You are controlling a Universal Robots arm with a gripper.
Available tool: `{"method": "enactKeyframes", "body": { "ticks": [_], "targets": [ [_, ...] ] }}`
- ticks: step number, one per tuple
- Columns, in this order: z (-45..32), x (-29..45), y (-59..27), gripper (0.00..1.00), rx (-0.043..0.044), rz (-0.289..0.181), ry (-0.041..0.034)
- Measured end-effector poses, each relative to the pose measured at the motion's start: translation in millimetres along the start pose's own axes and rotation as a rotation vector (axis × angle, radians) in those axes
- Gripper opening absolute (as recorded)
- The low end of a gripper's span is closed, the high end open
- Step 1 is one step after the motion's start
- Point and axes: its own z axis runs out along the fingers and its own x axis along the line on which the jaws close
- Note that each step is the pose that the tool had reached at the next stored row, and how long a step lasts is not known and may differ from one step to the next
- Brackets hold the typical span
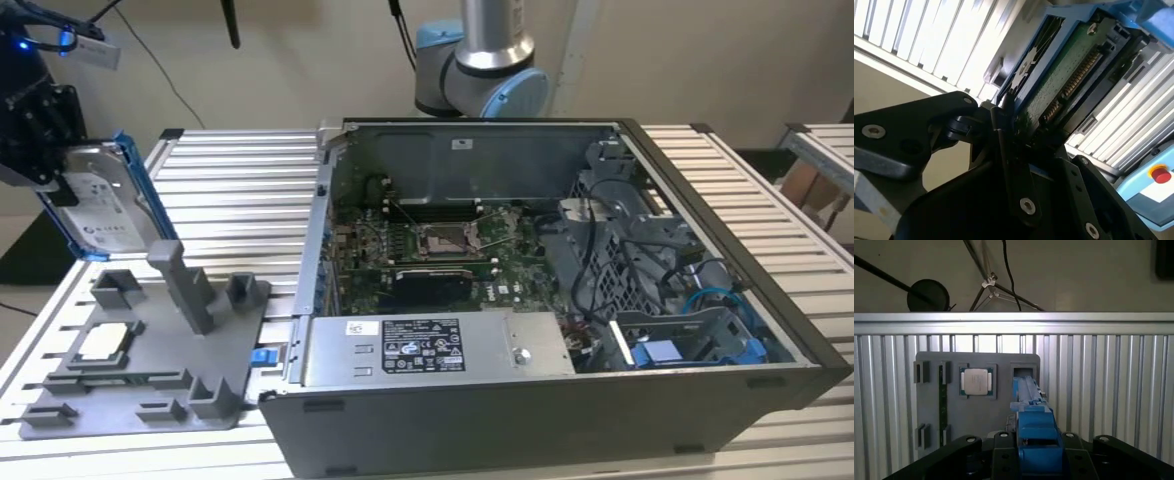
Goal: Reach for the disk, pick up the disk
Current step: 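Pick up the disk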
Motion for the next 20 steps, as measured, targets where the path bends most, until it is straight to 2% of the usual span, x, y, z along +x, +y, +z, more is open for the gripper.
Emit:
{"method": "enactKeyframes", "body": {
  "ticks": [14, 20],
  "targets": [
    [-26.7, 0.2, 0.0, 0.00, 0.0000, 0.000, 0.0000],
    [-35.1, 0.2, -0.5, 0.00, 0.0000, 0.000, 0.0000]
  ]
}}
